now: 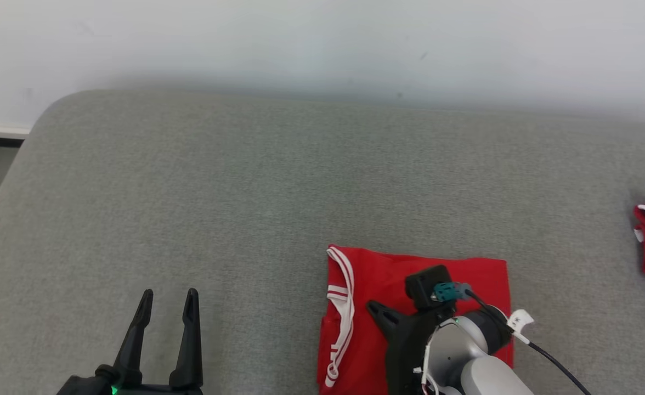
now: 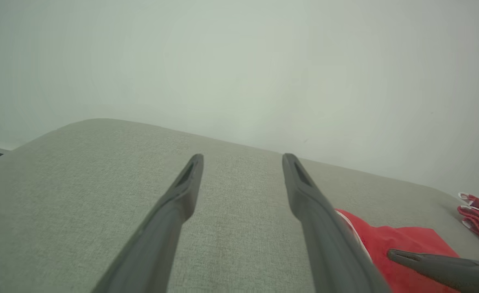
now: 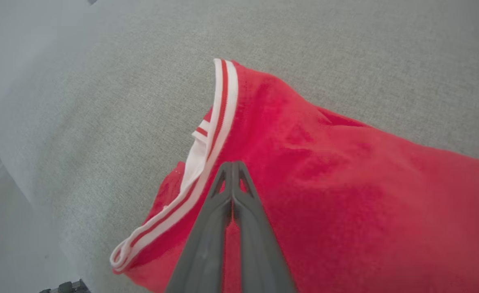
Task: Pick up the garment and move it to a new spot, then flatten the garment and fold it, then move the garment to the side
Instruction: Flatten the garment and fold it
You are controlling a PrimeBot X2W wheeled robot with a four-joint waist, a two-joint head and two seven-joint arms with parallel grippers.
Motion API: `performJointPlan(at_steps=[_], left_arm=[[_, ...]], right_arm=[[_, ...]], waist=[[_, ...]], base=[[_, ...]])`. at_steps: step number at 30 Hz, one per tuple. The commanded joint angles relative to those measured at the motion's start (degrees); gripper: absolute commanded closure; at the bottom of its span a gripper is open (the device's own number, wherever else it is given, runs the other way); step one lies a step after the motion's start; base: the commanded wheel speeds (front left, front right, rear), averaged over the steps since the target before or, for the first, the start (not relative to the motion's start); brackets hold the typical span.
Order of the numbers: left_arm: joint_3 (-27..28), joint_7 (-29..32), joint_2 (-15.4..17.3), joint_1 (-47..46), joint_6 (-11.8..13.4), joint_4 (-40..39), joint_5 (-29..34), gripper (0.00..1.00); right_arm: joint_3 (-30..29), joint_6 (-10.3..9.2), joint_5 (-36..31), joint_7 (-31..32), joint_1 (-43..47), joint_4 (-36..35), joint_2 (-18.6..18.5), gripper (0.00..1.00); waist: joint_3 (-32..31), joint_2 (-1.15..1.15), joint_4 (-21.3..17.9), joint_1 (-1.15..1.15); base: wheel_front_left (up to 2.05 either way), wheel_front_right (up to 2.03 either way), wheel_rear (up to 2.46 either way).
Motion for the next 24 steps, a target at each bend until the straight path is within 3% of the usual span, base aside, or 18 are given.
performJointPlan(at_steps=[1,9,18,19,20,21,22,23,24], left_arm=[[-0.2,-0.2,-0.4,-0.5,-0.1,0.0,-0.2,0.0],[-0.4,-0.2,-1.1,-0.1,-0.1,0.6,-0.6,0.0],[-0.3,-0.2,-1.0,0.5,-0.1,0.9,-0.7,0.0],[-0.2,-0.2,-0.8,0.7,-0.1,0.8,-0.7,0.0],[-0.1,-0.2,-0.7,1.0,-0.1,0.8,-0.7,0.0],[0.0,-0.2,-0.6,1.4,-0.1,0.8,-0.8,0.0],[0.0,-0.2,-0.6,1.4,-0.1,0.8,-0.8,0.0],[0.2,-0.2,-0.6,1.6,-0.1,0.6,-0.9,0.0],[0.5,-0.2,-0.5,1.8,-0.1,0.6,-0.9,0.0]], right_arm=[[0.8,-0.13,0.3,0.1,-0.9,1.3,-0.1,1.0],[4.5,-0.13,1.0,-1.1,-4.7,8.0,-0.1,1.0],[6.8,-0.13,4.1,-6.7,-7.8,8.8,-0.1,1.0],[6.4,-0.13,4.4,-7.9,-7.8,8.3,-0.1,0.8],[5.8,-0.13,4.6,-9.1,-7.6,7.7,-0.1,0.53],[5.3,-0.13,4.2,-10.2,-7.2,7.1,-0.1,0.11],[5.3,-0.13,4.2,-10.2,-7.2,7.1,-0.1,0.11],[4.0,-0.13,3.5,-11.2,-6.7,6.4,-0.1,0.0],[2.9,-0.13,2.6,-12.5,-6.2,5.5,-0.1,0.0]], waist=[[0.7,0.0,2.1,0.0],[0.8,0.0,5.1,0.0],[-0.4,0.0,4.3,0.0],[-0.7,0.0,4.0,0.0],[-1.1,0.0,3.6,0.0],[-1.6,0.0,3.1,0.0],[-1.6,0.0,3.1,0.0],[-2.0,0.0,2.7,0.0],[-2.4,0.0,2.2,0.0]], base=[[0.0,0.0,0.0],[0.0,0.0,0.0],[0.0,0.0,0.0],[0.0,0.0,0.0],[0.0,0.0,0.0],[0.0,0.0,0.0],[0.0,0.0,0.0],[0.0,0.0,0.0],[0.0,0.0,0.0]])
